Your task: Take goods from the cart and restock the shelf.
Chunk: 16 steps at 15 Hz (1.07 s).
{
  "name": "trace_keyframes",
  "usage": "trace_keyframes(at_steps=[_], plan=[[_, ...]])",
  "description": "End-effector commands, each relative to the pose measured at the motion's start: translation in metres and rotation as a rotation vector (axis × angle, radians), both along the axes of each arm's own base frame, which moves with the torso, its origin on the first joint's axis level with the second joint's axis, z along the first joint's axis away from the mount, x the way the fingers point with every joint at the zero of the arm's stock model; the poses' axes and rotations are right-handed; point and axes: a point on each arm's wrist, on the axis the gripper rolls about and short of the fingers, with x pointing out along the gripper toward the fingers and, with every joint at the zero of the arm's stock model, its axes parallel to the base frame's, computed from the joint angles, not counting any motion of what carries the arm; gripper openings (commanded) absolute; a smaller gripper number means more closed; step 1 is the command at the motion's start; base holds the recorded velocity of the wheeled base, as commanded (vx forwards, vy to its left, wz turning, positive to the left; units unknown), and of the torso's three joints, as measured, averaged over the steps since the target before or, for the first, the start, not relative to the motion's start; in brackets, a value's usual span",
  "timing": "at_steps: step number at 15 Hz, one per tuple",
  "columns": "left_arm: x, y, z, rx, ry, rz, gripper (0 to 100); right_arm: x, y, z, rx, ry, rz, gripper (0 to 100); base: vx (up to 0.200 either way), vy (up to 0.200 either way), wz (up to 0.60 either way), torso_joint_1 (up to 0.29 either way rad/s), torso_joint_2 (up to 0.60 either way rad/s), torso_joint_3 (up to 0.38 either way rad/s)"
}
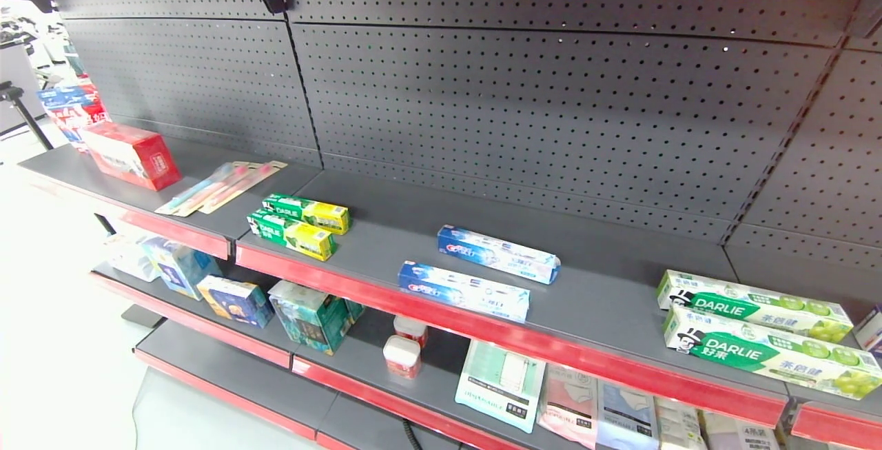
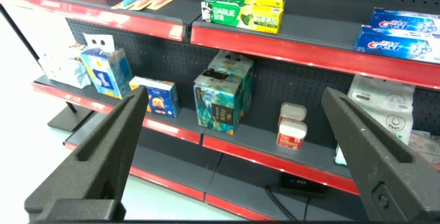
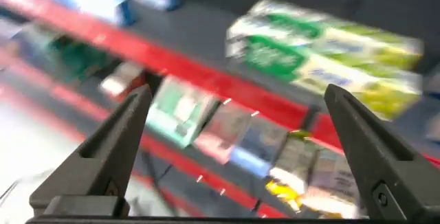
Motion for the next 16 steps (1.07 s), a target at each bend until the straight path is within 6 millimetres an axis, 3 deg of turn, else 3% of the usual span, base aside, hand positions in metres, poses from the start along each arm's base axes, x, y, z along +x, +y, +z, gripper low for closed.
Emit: trace_keyframes(at_steps=[1, 6, 16], plan=[[0.0001, 0.0000, 0.0000, 0.000, 0.001, 0.001, 100, -0.0066, -0.0004, -0.0024, 0.000, -0.084, 0.004, 100, 0.000, 0.000, 0.00, 0.000, 0.00, 0.000], [0.0001, -0.0001, 0.0000, 0.000, 0.001, -0.002, 100, -0.0047, -0.0021, -0.0092, 0.095, -0.047, -0.068, 100, 0.000, 0.000, 0.00, 0.000, 0.00, 0.000], [0.0001, -0.0001, 0.0000, 0.002, 0.001, -0.005, 100, -0.0047, -0.0020, -0.0095, 0.076, -0.049, -0.066, 100, 0.000, 0.000, 0.00, 0.000, 0.00, 0.000]])
